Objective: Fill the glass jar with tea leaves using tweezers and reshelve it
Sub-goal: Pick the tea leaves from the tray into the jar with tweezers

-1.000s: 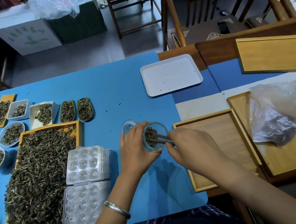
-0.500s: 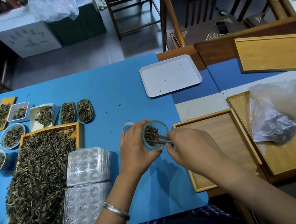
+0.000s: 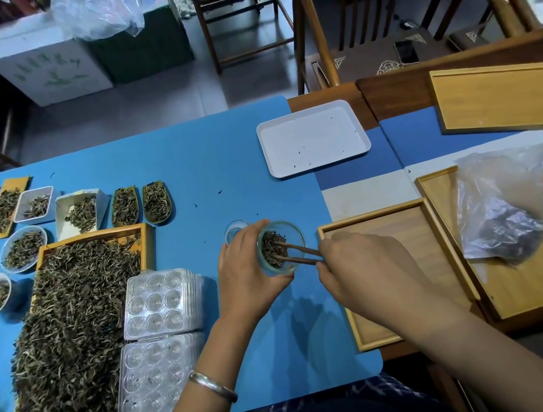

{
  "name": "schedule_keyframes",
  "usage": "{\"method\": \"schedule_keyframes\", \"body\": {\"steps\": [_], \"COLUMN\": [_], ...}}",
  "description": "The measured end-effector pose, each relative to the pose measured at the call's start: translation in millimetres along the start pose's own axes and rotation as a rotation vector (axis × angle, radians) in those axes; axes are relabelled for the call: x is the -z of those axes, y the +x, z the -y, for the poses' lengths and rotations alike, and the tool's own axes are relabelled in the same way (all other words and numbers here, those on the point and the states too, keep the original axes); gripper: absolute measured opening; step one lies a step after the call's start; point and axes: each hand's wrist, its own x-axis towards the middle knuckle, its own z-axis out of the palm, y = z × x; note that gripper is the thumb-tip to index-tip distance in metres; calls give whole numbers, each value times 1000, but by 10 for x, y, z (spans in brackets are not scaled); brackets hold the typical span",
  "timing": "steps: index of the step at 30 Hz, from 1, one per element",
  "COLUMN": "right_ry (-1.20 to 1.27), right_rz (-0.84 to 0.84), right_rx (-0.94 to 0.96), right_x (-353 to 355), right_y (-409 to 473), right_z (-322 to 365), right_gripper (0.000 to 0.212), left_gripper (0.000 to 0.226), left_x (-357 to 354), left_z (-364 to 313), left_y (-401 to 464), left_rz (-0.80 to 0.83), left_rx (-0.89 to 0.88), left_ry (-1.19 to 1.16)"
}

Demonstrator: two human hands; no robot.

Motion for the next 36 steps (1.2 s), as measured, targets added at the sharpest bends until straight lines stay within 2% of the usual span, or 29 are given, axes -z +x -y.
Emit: {"method": "schedule_keyframes", "body": {"steps": [11, 20, 24, 29, 36], "right_ry": [-44, -59, -61, -24, 37], "right_rz": [36, -20, -3, -33, -67], "right_rx": [-2, -20, -6, -9, 2], "right_x": [-30, 92, 54, -2, -1], "right_y": [5, -82, -14, -6, -120], "right_z": [98, 24, 71, 31, -108], "right_gripper": [12, 12, 5, 7, 22], "left_gripper": [73, 71, 70, 71, 72], "left_x": [-51, -23, -20, -27, 54], "left_z": [-37, -22, -31, -26, 0], "left_y": [-67, -62, -71, -95, -34], "left_rz": [103, 107, 112, 115, 39], "left_rx": [45, 9, 4, 13, 4], "left_ry": [-180, -169, -180, -163, -70]}}
